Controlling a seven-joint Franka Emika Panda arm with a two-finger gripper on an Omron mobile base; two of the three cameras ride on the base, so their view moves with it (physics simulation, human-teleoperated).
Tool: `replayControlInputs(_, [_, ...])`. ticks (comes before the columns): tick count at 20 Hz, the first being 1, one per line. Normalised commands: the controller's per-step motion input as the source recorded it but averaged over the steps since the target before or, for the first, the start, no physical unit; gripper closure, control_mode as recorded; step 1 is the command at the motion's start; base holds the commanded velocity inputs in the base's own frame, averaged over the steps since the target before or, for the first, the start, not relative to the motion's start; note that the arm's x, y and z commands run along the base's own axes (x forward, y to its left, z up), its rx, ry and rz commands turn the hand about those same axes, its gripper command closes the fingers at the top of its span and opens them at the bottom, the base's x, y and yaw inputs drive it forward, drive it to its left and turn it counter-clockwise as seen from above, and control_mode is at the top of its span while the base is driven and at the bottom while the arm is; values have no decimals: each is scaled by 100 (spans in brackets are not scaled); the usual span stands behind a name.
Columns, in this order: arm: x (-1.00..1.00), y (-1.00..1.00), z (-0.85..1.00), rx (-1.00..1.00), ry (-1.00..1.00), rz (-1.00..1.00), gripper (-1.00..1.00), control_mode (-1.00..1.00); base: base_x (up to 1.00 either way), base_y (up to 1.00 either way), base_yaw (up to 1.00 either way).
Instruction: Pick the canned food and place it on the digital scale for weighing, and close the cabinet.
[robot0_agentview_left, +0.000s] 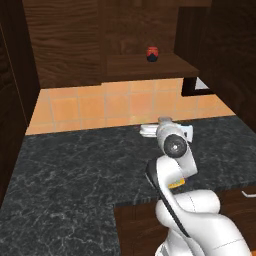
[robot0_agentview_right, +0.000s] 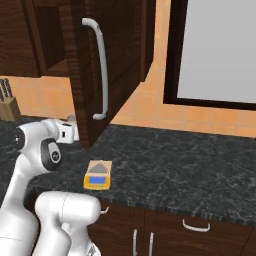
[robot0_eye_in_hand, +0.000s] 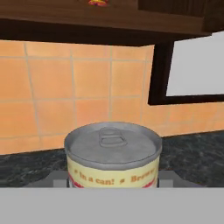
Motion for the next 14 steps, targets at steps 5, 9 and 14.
replayControlInputs(5, [12,-4,-15,2,-18,41,100,-100,0,0,0])
replayControlInputs(9, [50,0,-35,5,-5,45,100,-100,0,0,0])
replayControlInputs(14, [46,12,-43,0,-9,41,100,-100,0,0,0])
